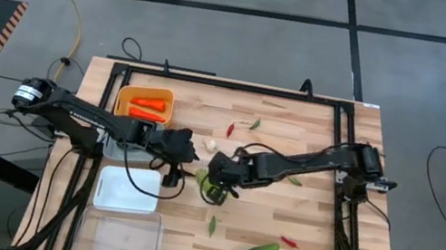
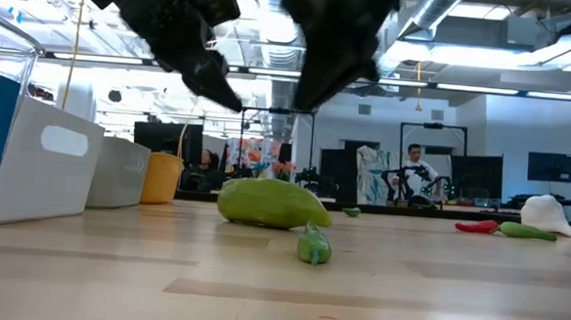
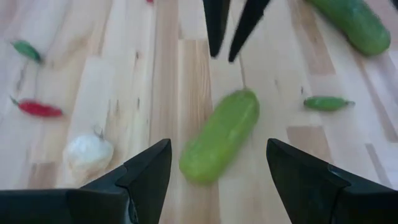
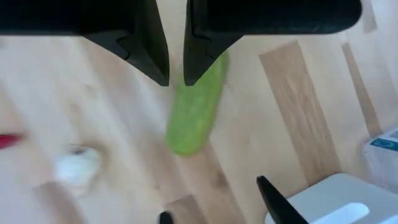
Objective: Sort produce into baskets
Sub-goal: Put the top cucumber into the white bin
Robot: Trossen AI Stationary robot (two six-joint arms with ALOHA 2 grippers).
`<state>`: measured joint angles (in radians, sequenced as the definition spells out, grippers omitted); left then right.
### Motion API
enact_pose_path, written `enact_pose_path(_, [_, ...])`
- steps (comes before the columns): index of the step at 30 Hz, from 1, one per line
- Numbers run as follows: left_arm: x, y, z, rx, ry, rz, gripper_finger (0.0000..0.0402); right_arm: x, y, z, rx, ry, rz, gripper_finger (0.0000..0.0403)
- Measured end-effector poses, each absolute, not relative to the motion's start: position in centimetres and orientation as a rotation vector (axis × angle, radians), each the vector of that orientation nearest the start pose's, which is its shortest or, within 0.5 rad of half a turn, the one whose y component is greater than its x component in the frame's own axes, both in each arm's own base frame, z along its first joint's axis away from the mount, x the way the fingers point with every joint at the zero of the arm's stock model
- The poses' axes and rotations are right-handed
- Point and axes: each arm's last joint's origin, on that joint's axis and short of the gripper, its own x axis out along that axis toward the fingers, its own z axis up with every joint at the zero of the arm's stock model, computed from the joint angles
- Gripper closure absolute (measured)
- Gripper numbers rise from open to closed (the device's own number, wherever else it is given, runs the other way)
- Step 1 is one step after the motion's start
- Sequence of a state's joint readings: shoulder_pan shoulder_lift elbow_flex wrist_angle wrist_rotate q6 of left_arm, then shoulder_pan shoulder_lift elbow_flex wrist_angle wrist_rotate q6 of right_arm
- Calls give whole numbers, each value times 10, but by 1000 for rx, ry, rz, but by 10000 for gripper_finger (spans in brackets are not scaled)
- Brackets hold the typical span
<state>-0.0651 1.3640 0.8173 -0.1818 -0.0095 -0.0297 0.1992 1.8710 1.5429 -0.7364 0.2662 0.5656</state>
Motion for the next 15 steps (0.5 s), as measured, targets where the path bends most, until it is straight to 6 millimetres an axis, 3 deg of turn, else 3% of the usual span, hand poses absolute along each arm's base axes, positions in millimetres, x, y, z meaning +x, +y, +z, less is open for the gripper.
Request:
enact_pose_path(6, [291, -19, 221, 51, 637, -58, 152, 359, 79, 285, 174, 931, -429, 328])
enact_pose_path(15, [313, -21, 196, 67, 681, -72, 152, 328, 76, 311, 112, 944, -472, 328])
